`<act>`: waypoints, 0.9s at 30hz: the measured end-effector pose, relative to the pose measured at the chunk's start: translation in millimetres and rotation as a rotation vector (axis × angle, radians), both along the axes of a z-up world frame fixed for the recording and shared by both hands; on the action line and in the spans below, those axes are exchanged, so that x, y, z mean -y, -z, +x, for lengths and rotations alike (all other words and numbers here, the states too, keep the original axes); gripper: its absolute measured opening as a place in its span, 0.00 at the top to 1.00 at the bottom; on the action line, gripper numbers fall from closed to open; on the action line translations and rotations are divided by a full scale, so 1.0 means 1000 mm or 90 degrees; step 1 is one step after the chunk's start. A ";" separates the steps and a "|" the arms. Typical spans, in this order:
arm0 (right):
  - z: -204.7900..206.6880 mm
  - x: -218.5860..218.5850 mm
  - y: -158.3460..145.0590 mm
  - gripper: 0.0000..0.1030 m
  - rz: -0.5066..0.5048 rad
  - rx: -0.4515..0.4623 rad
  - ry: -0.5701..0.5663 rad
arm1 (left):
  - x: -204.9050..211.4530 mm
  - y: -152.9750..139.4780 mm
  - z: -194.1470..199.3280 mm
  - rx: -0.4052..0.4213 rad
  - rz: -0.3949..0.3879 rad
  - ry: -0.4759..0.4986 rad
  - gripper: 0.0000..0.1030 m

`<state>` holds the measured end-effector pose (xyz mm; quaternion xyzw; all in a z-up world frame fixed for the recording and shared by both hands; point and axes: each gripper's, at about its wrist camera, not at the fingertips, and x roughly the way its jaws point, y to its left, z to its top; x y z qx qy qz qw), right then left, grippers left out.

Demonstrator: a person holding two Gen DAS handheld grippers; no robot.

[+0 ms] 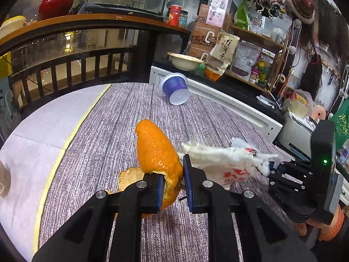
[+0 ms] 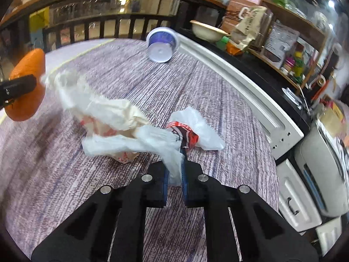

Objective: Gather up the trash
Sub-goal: 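Grasp the orange peel with the left tool while the right tool grasps the white plastic bag, then carry the orange peel and white plastic bag over the black bin with both tools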

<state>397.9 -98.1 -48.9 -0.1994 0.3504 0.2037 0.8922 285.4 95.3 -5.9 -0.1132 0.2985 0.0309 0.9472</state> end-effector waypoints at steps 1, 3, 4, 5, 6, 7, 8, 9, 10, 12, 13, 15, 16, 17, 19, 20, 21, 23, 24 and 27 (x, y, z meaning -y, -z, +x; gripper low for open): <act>-0.004 0.003 -0.002 0.95 0.005 0.003 0.001 | 0.001 -0.001 -0.001 0.003 -0.001 0.001 0.84; -0.015 0.014 -0.008 0.96 0.018 0.012 0.007 | 0.003 -0.003 -0.002 0.008 0.001 0.005 0.84; -0.021 0.021 -0.011 0.96 0.023 0.015 0.012 | 0.005 -0.003 -0.003 0.009 0.005 0.008 0.84; -0.025 0.027 -0.013 0.96 0.028 0.017 0.017 | 0.007 -0.004 -0.003 0.011 0.006 0.011 0.84; -0.032 0.036 -0.017 0.96 0.034 0.018 0.025 | 0.009 -0.004 -0.004 0.012 0.005 0.014 0.84; -0.038 0.043 -0.019 0.96 0.038 0.019 0.032 | 0.013 -0.003 -0.004 0.012 0.003 0.020 0.84; -0.044 0.051 -0.022 0.96 0.045 0.020 0.040 | 0.015 -0.003 -0.005 0.010 0.003 0.026 0.84; -0.052 0.061 -0.025 0.96 0.052 0.020 0.049 | 0.018 -0.002 -0.005 0.006 0.003 0.033 0.84; -0.056 0.067 -0.027 0.96 0.057 0.021 0.053 | 0.021 -0.001 -0.006 0.002 0.001 0.041 0.84; -0.069 0.085 -0.031 0.96 0.071 0.021 0.067 | 0.028 0.000 -0.010 -0.002 -0.004 0.055 0.84; -0.075 0.093 -0.032 0.96 0.077 0.021 0.074 | 0.033 -0.001 -0.013 -0.004 -0.005 0.064 0.84; -0.088 0.110 -0.035 0.96 0.094 0.021 0.091 | 0.041 -0.002 -0.019 0.000 -0.005 0.076 0.84; -0.093 0.117 -0.035 0.96 0.100 0.022 0.098 | 0.047 -0.004 -0.024 0.003 -0.003 0.083 0.84; -0.101 0.126 -0.036 0.96 0.106 0.023 0.106 | 0.052 -0.006 -0.027 0.006 -0.002 0.090 0.84; -0.110 0.139 -0.037 0.96 0.113 0.026 0.115 | 0.066 -0.010 -0.035 0.011 0.002 0.112 0.84; -0.115 0.146 -0.038 0.96 0.117 0.028 0.122 | 0.073 -0.011 -0.038 0.013 0.004 0.121 0.84; -0.122 0.156 -0.039 0.96 0.124 0.030 0.134 | 0.080 -0.012 -0.041 0.016 0.007 0.132 0.84; -0.131 0.174 -0.038 0.96 0.136 0.032 0.156 | 0.098 -0.013 -0.048 0.019 0.013 0.160 0.84; -0.135 0.181 -0.038 0.96 0.141 0.033 0.165 | 0.110 -0.014 -0.052 0.020 0.013 0.177 0.84; -0.148 0.206 -0.035 0.96 0.156 0.033 0.200 | 0.134 -0.013 -0.059 0.020 0.013 0.217 0.84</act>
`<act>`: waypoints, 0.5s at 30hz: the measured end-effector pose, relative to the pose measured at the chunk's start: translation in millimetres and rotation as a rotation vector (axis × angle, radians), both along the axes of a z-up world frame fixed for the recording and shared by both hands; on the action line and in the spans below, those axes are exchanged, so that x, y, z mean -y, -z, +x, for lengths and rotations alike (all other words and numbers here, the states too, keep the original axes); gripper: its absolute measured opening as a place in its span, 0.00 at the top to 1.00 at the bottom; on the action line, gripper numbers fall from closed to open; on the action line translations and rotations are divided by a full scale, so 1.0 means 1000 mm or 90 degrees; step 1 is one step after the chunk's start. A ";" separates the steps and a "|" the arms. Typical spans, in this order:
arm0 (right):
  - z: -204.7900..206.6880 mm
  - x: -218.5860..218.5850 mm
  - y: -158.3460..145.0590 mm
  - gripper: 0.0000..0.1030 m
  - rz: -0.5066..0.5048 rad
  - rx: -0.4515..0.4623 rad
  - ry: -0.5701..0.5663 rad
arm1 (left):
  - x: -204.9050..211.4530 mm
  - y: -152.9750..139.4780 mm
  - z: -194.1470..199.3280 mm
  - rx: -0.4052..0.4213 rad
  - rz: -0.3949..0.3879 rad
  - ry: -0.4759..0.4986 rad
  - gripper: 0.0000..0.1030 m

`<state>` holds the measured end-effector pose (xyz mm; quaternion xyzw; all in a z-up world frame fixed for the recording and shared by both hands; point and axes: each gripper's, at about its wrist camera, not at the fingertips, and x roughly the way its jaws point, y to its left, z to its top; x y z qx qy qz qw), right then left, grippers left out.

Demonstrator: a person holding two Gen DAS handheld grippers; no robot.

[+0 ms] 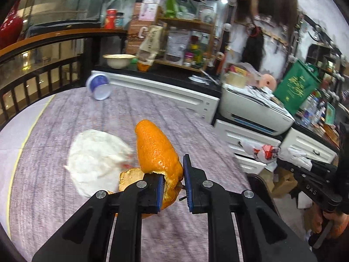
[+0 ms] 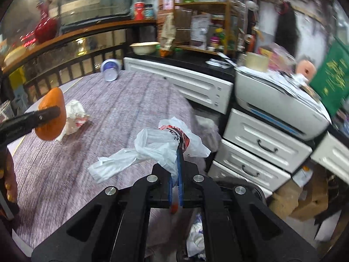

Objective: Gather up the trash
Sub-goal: 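Carry the orange peel and white plastic bag over the black bin with both tools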

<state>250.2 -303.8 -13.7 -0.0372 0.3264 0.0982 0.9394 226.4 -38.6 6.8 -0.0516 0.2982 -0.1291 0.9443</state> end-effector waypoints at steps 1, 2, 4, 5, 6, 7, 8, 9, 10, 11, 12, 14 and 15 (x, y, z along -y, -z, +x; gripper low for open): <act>-0.004 0.007 0.002 0.96 0.003 -0.001 0.010 | 0.011 0.001 -0.003 0.001 0.001 0.017 0.84; -0.010 0.017 0.005 0.96 0.005 -0.003 0.024 | 0.019 0.002 -0.005 0.000 0.002 0.029 0.84; -0.017 0.030 0.009 0.96 0.008 -0.007 0.042 | 0.038 0.005 -0.009 -0.005 0.002 0.058 0.84; -0.021 0.037 0.012 0.96 0.010 -0.010 0.050 | 0.045 0.006 -0.011 -0.007 0.001 0.067 0.84; -0.026 0.045 0.016 0.96 0.015 -0.014 0.061 | 0.053 0.007 -0.013 -0.009 0.000 0.077 0.84; -0.030 0.051 0.019 0.96 0.019 -0.018 0.069 | 0.061 0.008 -0.014 -0.011 0.000 0.089 0.84; -0.034 0.059 0.024 0.96 0.023 -0.023 0.081 | 0.069 0.009 -0.016 -0.013 -0.001 0.099 0.84; -0.036 0.064 0.026 0.96 0.026 -0.026 0.088 | 0.075 0.009 -0.018 -0.015 -0.004 0.107 0.84; -0.039 0.071 0.030 0.96 0.029 -0.030 0.098 | 0.083 0.010 -0.020 -0.017 -0.006 0.118 0.84; -0.042 0.077 0.033 0.96 0.032 -0.034 0.107 | 0.090 0.010 -0.022 -0.017 -0.006 0.127 0.84; -0.044 0.084 0.038 0.96 0.038 -0.040 0.119 | 0.098 0.010 -0.024 -0.016 -0.004 0.140 0.84; -0.046 0.094 0.048 0.96 0.047 -0.056 0.136 | 0.115 0.012 -0.030 -0.016 -0.001 0.161 0.84; -0.047 0.100 0.054 0.96 0.051 -0.065 0.145 | 0.122 0.014 -0.032 -0.018 0.001 0.171 0.84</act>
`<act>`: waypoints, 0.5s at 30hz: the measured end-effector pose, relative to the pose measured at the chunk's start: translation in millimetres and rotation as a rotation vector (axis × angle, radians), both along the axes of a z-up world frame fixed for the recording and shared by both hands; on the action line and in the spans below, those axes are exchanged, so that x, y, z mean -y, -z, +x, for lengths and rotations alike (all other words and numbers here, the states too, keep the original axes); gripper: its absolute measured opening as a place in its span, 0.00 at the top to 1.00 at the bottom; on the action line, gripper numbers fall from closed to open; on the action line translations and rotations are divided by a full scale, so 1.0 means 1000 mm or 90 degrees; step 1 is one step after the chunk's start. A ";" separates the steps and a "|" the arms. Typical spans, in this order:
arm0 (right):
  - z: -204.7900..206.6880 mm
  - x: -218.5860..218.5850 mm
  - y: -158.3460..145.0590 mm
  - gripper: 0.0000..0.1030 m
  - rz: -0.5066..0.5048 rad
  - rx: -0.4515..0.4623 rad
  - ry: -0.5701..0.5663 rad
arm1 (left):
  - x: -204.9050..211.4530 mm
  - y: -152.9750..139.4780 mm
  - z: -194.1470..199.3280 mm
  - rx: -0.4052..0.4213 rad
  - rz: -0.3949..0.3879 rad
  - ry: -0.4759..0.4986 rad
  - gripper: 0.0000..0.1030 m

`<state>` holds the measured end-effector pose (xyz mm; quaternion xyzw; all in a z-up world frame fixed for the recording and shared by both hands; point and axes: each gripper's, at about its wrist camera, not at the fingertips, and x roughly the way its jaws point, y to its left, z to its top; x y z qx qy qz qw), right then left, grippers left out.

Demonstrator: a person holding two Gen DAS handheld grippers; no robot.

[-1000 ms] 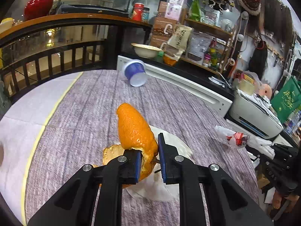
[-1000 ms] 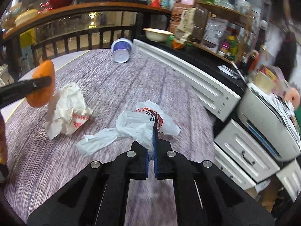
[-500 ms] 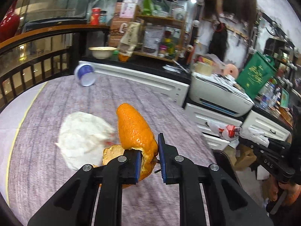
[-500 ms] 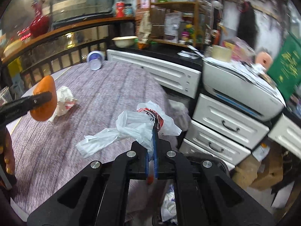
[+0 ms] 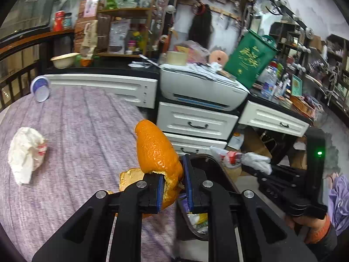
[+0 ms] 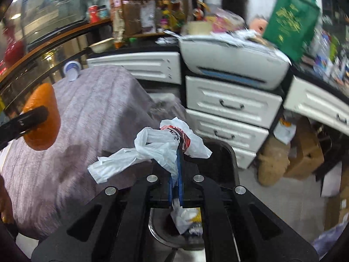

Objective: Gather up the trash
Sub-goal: 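Carry the orange peel and white plastic bag over the black bin with both tools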

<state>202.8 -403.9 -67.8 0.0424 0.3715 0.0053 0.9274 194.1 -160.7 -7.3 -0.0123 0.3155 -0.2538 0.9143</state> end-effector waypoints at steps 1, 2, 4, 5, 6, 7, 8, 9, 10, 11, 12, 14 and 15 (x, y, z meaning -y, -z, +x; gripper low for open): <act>0.000 0.004 0.006 0.96 0.001 -0.007 0.006 | 0.008 0.002 -0.003 -0.001 0.002 0.010 0.84; -0.001 0.009 0.013 0.96 0.000 -0.017 0.015 | 0.013 0.003 -0.005 -0.004 0.004 0.016 0.84; 0.000 0.015 0.027 0.96 0.002 -0.038 0.025 | 0.028 0.008 -0.009 -0.012 0.008 0.038 0.84; 0.001 0.019 0.036 0.96 0.008 -0.052 0.031 | 0.033 0.010 -0.011 -0.015 0.010 0.045 0.84; 0.003 0.022 0.043 0.96 0.010 -0.062 0.035 | 0.039 0.013 -0.012 -0.019 0.013 0.052 0.84; 0.005 0.024 0.052 0.96 0.012 -0.076 0.040 | 0.045 0.016 -0.015 -0.022 0.016 0.061 0.84; 0.006 0.026 0.060 0.96 0.013 -0.088 0.044 | 0.050 0.019 -0.017 -0.026 0.020 0.068 0.84; 0.009 0.028 0.071 0.96 0.013 -0.102 0.049 | 0.056 0.022 -0.018 -0.030 0.024 0.075 0.84; 0.012 0.029 0.081 0.96 0.014 -0.117 0.052 | 0.059 0.025 -0.020 -0.033 0.027 0.079 0.84; 0.015 0.030 0.090 0.96 0.015 -0.131 0.054 | 0.063 0.027 -0.021 -0.036 0.030 0.083 0.84; 0.019 0.031 0.102 0.96 0.016 -0.148 0.057 | 0.066 0.030 -0.022 -0.040 0.033 0.086 0.84; 0.025 0.031 0.123 0.96 0.018 -0.177 0.057 | 0.073 0.036 -0.023 -0.048 0.039 0.093 0.84; 0.029 0.031 0.134 0.96 0.019 -0.194 0.058 | 0.076 0.039 -0.024 -0.052 0.043 0.096 0.84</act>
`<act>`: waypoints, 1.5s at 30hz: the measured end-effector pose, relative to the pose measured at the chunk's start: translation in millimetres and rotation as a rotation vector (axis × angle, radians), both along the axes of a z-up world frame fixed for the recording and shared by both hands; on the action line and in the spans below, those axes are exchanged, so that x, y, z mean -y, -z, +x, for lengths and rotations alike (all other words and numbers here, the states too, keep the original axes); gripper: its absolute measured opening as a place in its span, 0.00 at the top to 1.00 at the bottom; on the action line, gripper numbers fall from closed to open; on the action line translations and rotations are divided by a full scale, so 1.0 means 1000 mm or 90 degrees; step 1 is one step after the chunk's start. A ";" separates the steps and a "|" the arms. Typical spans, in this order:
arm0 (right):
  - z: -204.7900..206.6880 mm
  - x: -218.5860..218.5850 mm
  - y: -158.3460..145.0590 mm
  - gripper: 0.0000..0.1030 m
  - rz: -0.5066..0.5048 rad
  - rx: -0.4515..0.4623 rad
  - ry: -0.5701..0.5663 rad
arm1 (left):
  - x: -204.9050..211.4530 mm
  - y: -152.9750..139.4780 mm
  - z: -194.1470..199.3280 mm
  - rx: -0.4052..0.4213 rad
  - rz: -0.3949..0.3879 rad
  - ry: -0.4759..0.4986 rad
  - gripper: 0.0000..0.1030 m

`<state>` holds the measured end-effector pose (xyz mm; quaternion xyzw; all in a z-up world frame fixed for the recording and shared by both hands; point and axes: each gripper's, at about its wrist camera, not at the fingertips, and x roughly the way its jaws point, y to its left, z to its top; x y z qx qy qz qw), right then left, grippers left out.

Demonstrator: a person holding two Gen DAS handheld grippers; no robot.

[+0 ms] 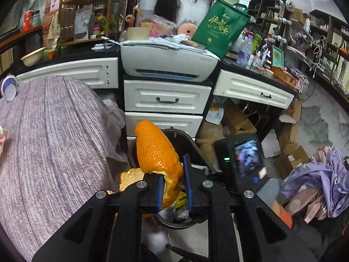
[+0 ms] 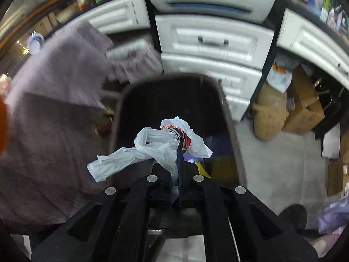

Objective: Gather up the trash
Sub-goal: 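Carry the orange peel and white plastic bag over the black bin with both tools, then open the right tool to drop the plastic bag while the left tool drops the orange peel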

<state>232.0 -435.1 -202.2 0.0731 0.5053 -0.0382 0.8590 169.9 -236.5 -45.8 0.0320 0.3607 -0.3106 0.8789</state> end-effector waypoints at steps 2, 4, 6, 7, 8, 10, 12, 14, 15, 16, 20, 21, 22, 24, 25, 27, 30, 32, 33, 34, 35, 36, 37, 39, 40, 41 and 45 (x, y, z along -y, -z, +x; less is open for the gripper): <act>0.006 -0.001 0.018 0.96 0.002 -0.026 0.000 | 0.005 0.005 -0.001 -0.007 0.006 0.004 0.84; 0.013 -0.003 0.036 0.96 0.002 -0.052 0.002 | 0.009 0.009 -0.002 -0.015 0.011 0.007 0.84; 0.017 -0.004 0.049 0.96 0.005 -0.073 0.004 | 0.011 0.014 -0.003 -0.022 0.015 0.010 0.84; 0.018 -0.005 0.054 0.96 0.007 -0.079 0.005 | 0.012 0.016 -0.003 -0.026 0.018 0.011 0.84; 0.019 -0.005 0.057 0.96 0.007 -0.085 0.004 | 0.013 0.018 -0.003 -0.030 0.019 0.012 0.84; 0.020 -0.007 0.065 0.96 0.004 -0.102 0.004 | 0.016 0.022 -0.003 -0.038 0.022 0.014 0.84; 0.021 -0.008 0.068 0.96 0.003 -0.107 0.007 | 0.017 0.025 -0.003 -0.041 0.026 0.015 0.84; 0.022 -0.008 0.069 0.96 0.003 -0.109 0.012 | 0.020 0.028 -0.004 -0.044 0.031 0.018 0.84; 0.022 -0.008 0.070 0.96 0.003 -0.112 0.015 | 0.021 0.030 -0.004 -0.046 0.032 0.019 0.84; 0.023 -0.007 0.070 0.95 0.005 -0.115 0.017 | 0.022 0.031 -0.005 -0.049 0.034 0.021 0.84; 0.026 -0.006 0.075 0.88 0.012 -0.126 0.017 | 0.026 0.037 -0.005 -0.058 0.038 0.026 0.84; 0.025 -0.006 0.076 0.79 0.012 -0.126 0.018 | 0.027 0.038 -0.005 -0.059 0.040 0.026 0.84; 0.025 -0.006 0.075 0.73 0.010 -0.125 0.018 | 0.028 0.039 -0.005 -0.061 0.042 0.026 0.84; 0.024 -0.007 0.072 0.43 -0.003 -0.112 0.018 | 0.029 0.041 -0.005 -0.064 0.044 0.027 0.84; 0.022 -0.010 0.070 0.42 -0.006 -0.105 0.017 | 0.029 0.042 -0.005 -0.066 0.044 0.028 0.84; 0.022 -0.010 0.068 0.41 -0.005 -0.102 0.014 | 0.029 0.043 -0.005 -0.069 0.045 0.027 0.84; 0.022 -0.008 0.066 0.39 -0.006 -0.100 0.017 | 0.029 0.044 -0.003 -0.072 0.045 0.029 0.84; 0.021 -0.007 0.066 0.38 -0.005 -0.099 0.019 | 0.030 0.045 -0.004 -0.072 0.047 0.031 0.84; 0.020 -0.006 0.065 0.38 -0.004 -0.096 0.019 | 0.031 0.046 -0.004 -0.072 0.049 0.032 0.84; 0.018 -0.006 0.063 0.37 -0.005 -0.094 0.020 | 0.031 0.046 -0.004 -0.072 0.050 0.033 0.84; 0.017 -0.005 0.062 0.37 -0.004 -0.091 0.020 | 0.031 0.047 -0.003 -0.074 0.051 0.034 0.84; 0.016 -0.004 0.060 0.37 -0.003 -0.087 0.021 | 0.032 0.048 -0.004 -0.075 0.052 0.034 0.84; 0.015 -0.003 0.058 0.37 -0.002 -0.082 0.021 | 0.033 0.049 -0.004 -0.076 0.053 0.035 0.84; 0.011 -0.001 0.050 0.37 -0.011 -0.068 0.024 | 0.035 0.051 -0.003 -0.078 0.057 0.037 0.84; 0.009 0.000 0.046 0.37 -0.019 -0.061 0.025 | 0.036 0.053 -0.003 -0.079 0.061 0.039 0.84; 0.006 0.002 0.042 0.37 -0.028 -0.053 0.027 | 0.037 0.055 -0.003 -0.080 0.063 0.040 0.84; -0.008 0.018 0.019 0.36 -0.039 -0.016 0.046 | 0.043 0.063 0.000 -0.091 0.071 0.046 0.84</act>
